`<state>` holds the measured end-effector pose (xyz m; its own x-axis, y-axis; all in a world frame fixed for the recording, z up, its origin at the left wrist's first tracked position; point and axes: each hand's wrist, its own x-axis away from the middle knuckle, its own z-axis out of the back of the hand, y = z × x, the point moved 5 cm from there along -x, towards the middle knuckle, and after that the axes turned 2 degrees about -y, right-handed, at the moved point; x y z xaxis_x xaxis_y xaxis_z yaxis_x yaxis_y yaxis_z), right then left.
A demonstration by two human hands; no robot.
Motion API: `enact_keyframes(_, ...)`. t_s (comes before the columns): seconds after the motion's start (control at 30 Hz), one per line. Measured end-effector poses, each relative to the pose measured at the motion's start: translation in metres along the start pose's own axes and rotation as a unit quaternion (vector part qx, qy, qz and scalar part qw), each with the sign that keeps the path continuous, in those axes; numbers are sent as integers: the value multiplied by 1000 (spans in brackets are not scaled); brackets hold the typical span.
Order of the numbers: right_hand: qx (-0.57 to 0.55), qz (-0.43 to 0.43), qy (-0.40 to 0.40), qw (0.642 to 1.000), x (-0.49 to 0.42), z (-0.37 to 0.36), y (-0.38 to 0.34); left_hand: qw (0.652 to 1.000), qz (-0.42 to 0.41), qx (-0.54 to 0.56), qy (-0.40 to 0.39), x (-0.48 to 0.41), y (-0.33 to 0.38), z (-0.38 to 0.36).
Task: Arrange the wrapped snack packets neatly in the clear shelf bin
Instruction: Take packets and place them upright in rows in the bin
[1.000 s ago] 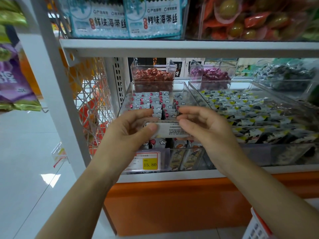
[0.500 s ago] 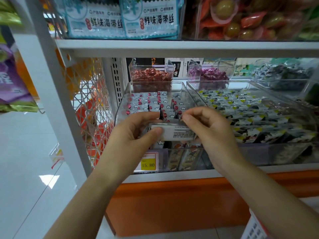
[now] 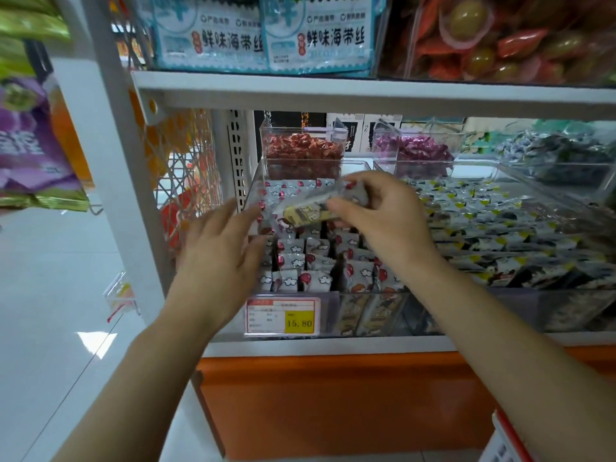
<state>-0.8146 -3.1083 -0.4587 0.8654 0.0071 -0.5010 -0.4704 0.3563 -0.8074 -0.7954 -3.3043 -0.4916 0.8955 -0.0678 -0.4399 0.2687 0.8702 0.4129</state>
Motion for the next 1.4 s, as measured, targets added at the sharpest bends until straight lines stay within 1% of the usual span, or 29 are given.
enact_keyframes(0.07, 52, 34, -11, 998, -16, -17, -4, 999, -1, 1, -46, 4, -1, -14)
enact_keyframes(0.1, 84, 52, -21, 995, -23, -26, -6, 998, 5, 14, -56, 5, -1, -18)
enact_keyframes(0.2, 148, 88, -67, 983, -41, -50, -9, 998, 7, 43, -55, 5, -4, -20)
enact_keyframes(0.3, 178, 104, -80, 975, -58, -60, -18, 995, -1, 76, -60, 6, -5, -22)
enact_keyframes(0.4, 193, 108, -83, 972, -70, -62, -26, 993, 2, 104, -59, 6, -7, -23)
enact_keyframes(0.47, 203, 95, -119, 967, -70, -68, -22, 992, -5, 113, -58, 5, -7, -24)
enact_keyframes(0.53, 225, 80, -173, 955, -65, -78, -13, 991, -11, 118, -59, 5, -7, -25)
enact_keyframes(0.6, 250, 73, -199, 945, -62, -83, -5, 991, -10, 120, -63, 5, -8, -26)
enact_keyframes(0.67, 246, 62, -188, 949, -61, -85, 0, 991, -8, 119, -67, 5, -8, -27)
enact_keyframes(0.73, 227, 69, -176, 955, -56, -89, 2, 990, -4, 119, -69, 5, -8, -26)
enact_keyframes(0.77, 247, 82, -190, 947, -53, -94, 4, 990, -3, 122, -68, 5, -8, -26)
enact_keyframes(0.8, 292, 100, -217, 926, -50, -100, 7, 990, -1, 126, -69, 5, -8, -26)
enact_keyframes(0.87, 382, 118, -280, 873, -46, -108, 15, 988, 1, 135, -72, 5, -8, -26)
enact_keyframes(0.9, 398, 111, -299, 860, -48, -107, 17, 987, 0, 140, -75, 5, -8, -26)
enact_keyframes(0.93, 395, 102, -310, 859, -52, -105, 17, 986, 0, 144, -78, 4, -8, -26)
enact_keyframes(0.97, 376, 91, -311, 868, -57, -103, 16, 986, 0, 149, -80, 4, -8, -26)
enact_keyframes(1.0, 341, 77, -301, 887, -61, -101, 12, 985, 2, 152, -82, 4, -7, -26)
enact_keyframes(1.07, 267, 50, -257, 928, -73, -95, 4, 984, 6, 158, -84, 4, -7, -27)
enact_keyframes(1.1, 256, 44, -232, 937, -79, -93, 2, 983, 6, 162, -85, 4, -7, -27)
enact_keyframes(1.13, 266, 42, -218, 938, -84, -93, 3, 983, 5, 165, -86, 4, -7, -27)
enact_keyframes(1.17, 289, 45, -217, 931, -87, -95, 6, 982, 5, 167, -87, 4, -7, -27)
enact_keyframes(1.2, 321, 51, -223, 919, -89, -100, 9, 982, 5, 169, -88, 4, -7, -27)
enact_keyframes(1.3, 431, 73, -241, 866, -87, -117, 19, 981, 6, 172, -87, 4, -7, -28)
enact_keyframes(1.33, 447, 64, -243, 859, -86, -120, 21, 981, 5, 173, -84, 4, -7, -27)
enact_keyframes(1.37, 442, 52, -244, 861, -86, -122, 22, 981, 3, 175, -81, 4, -6, -27)
enact_keyframes(1.4, 417, 45, -245, 874, -87, -121, 21, 981, 3, 177, -80, 4, -6, -26)
